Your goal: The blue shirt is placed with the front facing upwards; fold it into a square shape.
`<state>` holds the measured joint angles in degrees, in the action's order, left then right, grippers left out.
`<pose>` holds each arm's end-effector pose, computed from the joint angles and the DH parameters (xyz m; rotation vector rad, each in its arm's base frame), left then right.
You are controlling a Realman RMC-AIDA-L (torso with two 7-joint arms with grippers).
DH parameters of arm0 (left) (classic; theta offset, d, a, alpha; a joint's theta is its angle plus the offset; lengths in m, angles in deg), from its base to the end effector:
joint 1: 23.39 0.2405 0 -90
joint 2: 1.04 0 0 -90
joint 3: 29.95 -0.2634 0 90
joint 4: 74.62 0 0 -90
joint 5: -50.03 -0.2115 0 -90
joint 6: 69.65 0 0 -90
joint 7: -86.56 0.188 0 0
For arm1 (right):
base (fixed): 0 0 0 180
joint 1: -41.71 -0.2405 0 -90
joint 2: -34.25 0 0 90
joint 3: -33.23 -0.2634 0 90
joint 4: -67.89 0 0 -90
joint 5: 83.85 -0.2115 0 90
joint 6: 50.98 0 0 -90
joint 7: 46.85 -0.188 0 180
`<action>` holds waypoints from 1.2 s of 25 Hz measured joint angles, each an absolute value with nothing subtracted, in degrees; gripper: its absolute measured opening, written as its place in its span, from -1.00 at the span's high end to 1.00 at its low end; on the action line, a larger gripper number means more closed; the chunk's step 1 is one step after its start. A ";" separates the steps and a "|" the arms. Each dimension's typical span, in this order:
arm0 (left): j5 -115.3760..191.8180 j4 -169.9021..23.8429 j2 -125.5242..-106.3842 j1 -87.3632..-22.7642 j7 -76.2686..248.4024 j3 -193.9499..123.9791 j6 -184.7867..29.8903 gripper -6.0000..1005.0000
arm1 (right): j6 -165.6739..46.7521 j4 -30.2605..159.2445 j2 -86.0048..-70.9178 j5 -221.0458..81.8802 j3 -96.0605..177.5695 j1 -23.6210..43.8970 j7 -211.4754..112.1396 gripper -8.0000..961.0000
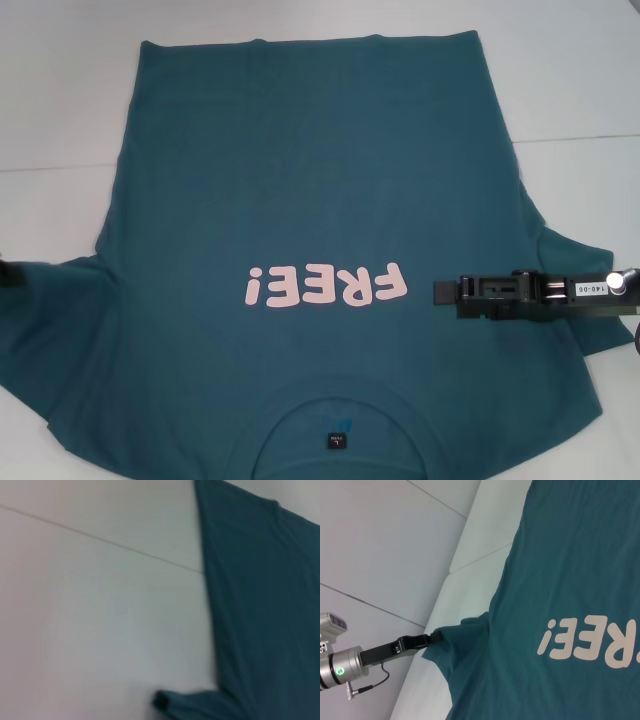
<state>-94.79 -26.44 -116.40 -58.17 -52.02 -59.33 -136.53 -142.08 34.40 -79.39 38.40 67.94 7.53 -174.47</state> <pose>-0.3513 0.4204 0.0502 -1.8482 -1.5966 -0.2935 0.2680 0.3614 -0.0164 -2.4017 1.8008 0.6979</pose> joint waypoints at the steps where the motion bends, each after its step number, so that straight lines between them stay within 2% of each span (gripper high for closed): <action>1: -94.34 -26.26 -116.56 -58.42 -52.28 -59.24 -138.23 0.98 | -142.05 34.40 -79.39 38.40 67.94 7.53 -174.47 -0.80; 12: -90.19 -23.24 -117.97 -62.73 -60.46 -63.84 -148.66 0.98 | -141.76 34.40 -79.31 38.43 68.15 7.58 -174.36 -0.80; 18: -90.41 -24.23 -119.72 -64.54 -61.59 -66.05 -145.65 0.98 | -141.62 34.49 -79.30 38.46 68.21 7.69 -174.33 -0.79; 30: -90.15 -30.98 -120.19 -68.19 -61.13 -68.62 -139.84 0.98 | -141.57 34.49 -79.30 38.68 67.94 7.79 -174.32 -0.79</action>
